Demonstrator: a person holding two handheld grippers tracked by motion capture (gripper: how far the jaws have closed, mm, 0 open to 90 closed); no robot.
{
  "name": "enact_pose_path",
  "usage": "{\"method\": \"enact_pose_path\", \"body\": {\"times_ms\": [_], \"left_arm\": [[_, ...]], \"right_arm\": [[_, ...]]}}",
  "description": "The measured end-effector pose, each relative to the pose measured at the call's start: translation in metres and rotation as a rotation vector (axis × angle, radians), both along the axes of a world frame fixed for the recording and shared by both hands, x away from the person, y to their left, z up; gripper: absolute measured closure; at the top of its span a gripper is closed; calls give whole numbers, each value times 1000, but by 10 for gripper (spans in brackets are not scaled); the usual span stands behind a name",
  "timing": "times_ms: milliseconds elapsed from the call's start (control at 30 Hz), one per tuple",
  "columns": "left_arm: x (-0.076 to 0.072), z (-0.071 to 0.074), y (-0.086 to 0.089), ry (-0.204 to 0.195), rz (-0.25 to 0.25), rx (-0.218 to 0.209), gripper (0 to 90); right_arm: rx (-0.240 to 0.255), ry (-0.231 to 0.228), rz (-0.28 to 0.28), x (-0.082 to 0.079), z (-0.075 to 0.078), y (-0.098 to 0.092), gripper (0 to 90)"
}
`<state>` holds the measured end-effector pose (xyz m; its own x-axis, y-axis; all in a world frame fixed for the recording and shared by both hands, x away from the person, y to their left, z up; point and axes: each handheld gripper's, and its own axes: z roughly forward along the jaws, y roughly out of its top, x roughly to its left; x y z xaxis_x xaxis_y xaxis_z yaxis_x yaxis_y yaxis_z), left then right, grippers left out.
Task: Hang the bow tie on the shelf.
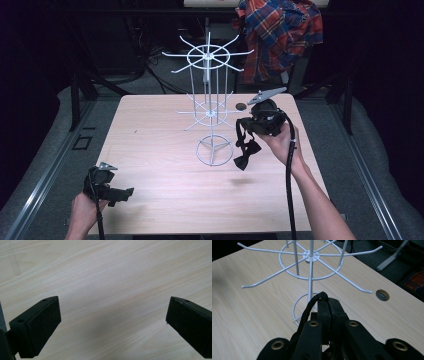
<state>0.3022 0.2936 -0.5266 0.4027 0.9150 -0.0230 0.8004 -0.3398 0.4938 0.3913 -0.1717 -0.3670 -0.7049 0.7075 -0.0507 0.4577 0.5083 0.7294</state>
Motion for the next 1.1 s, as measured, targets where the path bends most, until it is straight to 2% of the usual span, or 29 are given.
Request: {"method": "enact_pose_path", "body": {"times_ms": [267,933,1100], "left_arm": [[0,1,1,-1,-4,1,0],[-1,0,1,4,-2,1,0],[-1,0,1,0,3,0,0]], "right_arm": [[-5,10,7,8,-2,6,884],[43,13,-3,21,-14,14,884],[42,29,5,24,-16,15,884]]}}
